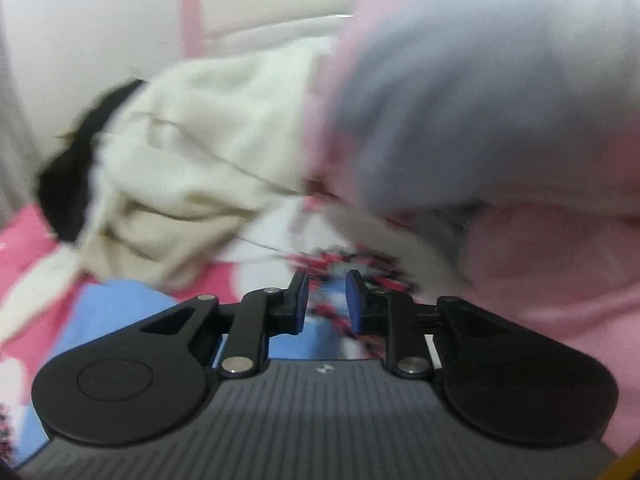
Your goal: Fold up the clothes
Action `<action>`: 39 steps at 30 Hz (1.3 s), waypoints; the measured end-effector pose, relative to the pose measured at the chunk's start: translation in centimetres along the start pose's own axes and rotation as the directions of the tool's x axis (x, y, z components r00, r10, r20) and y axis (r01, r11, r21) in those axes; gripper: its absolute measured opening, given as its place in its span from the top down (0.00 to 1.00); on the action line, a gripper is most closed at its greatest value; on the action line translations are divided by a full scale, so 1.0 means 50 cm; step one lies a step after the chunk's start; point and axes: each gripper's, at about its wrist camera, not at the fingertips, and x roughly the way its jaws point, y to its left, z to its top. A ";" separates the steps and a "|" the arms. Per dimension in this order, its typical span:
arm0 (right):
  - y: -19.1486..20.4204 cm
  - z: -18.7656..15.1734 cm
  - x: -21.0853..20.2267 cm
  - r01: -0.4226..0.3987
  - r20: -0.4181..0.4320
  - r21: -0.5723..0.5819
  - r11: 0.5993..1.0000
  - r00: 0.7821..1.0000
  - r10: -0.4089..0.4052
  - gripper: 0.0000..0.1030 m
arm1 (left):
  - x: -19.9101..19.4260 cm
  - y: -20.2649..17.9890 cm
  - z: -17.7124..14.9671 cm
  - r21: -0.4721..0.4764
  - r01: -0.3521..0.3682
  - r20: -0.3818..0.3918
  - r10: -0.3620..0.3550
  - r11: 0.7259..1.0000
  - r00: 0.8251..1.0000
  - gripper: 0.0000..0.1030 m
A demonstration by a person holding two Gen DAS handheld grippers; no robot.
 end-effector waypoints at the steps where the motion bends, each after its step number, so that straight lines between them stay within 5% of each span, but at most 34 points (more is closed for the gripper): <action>1: 0.018 0.006 0.009 -0.059 -0.026 -0.011 0.998 0.998 0.058 0.77 | 0.002 0.001 0.000 -0.003 0.004 -0.001 -0.004 1.000 1.000 0.54; 5: 0.092 0.027 0.078 -0.271 -0.186 -0.039 0.962 0.948 0.260 0.52 | 0.008 0.002 0.001 -0.010 0.017 -0.003 -0.017 1.000 1.000 0.54; 9: 0.136 0.042 0.145 -0.328 -0.296 -0.077 0.942 0.909 0.292 0.48 | 0.013 0.000 0.002 -0.014 0.022 -0.006 -0.022 1.000 1.000 0.54; 10: 0.140 0.042 0.169 -0.357 -0.357 -0.060 0.932 0.880 0.313 0.47 | 0.014 0.000 0.002 -0.016 0.023 -0.006 -0.023 1.000 1.000 0.54; 12: 0.149 0.041 0.197 -0.400 -0.440 -0.044 0.915 0.830 0.342 0.54 | 0.016 0.000 0.002 -0.021 0.026 -0.005 -0.026 0.999 1.000 0.54; 13: 0.157 0.039 0.193 -0.428 -0.446 -0.068 0.901 0.821 0.356 0.78 | 0.018 0.001 0.002 -0.025 0.030 -0.004 -0.030 0.999 1.000 0.54; 14: 0.168 0.035 0.178 -0.446 -0.435 -0.116 0.888 0.826 0.358 0.97 | 0.019 0.002 0.002 -0.030 0.034 -0.002 -0.034 0.999 0.999 0.54; 16: 0.194 0.024 0.126 -0.448 -0.361 -0.248 0.859 0.865 0.347 0.98 | 0.020 0.006 0.001 -0.040 0.042 0.001 -0.042 0.998 0.999 0.54; 18: 0.236 -0.005 0.052 -0.352 -0.194 -0.489 0.798 0.936 0.294 0.98 | 0.023 0.009 0.003 -0.044 0.049 0.000 -0.049 0.998 0.999 0.54; 19: 0.259 -0.026 0.018 -0.280 -0.094 -0.604 0.746 0.955 0.282 0.98 | 0.025 0.009 0.005 -0.046 0.050 -0.003 -0.051 0.998 0.999 0.54; 22: 0.317 -0.098 -0.028 -0.064 0.115 -0.823 0.564 0.954 0.277 0.97 | 0.024 0.012 0.007 -0.046 0.053 -0.009 -0.053 0.998 0.999 0.54; 24: 0.334 -0.129 -0.002 -0.011 0.107 -0.885 0.466 0.968 0.227 0.95 | 0.026 0.009 0.008 -0.044 0.051 -0.011 -0.052 0.998 0.999 0.54; 26: 0.327 -0.129 0.042 -0.011 0.072 -0.868 0.496 0.987 0.147 0.93 | 0.029 0.007 0.008 -0.038 0.050 -0.010 -0.051 0.998 0.999 0.54; 29: 0.283 -0.069 0.084 -0.029 0.026 -0.720 0.693 0.997 0.068 0.77 | 0.031 0.005 0.007 -0.039 0.050 -0.007 -0.050 0.998 0.999 0.54; 32: 0.229 -0.006 0.056 0.012 0.107 -0.541 0.841 0.993 0.055 0.57 | 0.032 0.001 0.008 -0.057 0.053 -0.007 -0.053 0.997 0.999 0.54; 36: 0.179 0.039 0.033 -0.090 0.041 -0.329 0.940 0.993 0.110 0.57 | 0.008 0.017 0.014 -0.105 0.060 0.006 -0.060 0.993 0.998 0.56; 39: 0.167 0.036 0.008 -0.235 -0.055 -0.220 0.947 0.972 0.229 0.58 | -0.038 0.045 0.038 -0.109 0.042 0.087 -0.033 0.993 0.996 0.55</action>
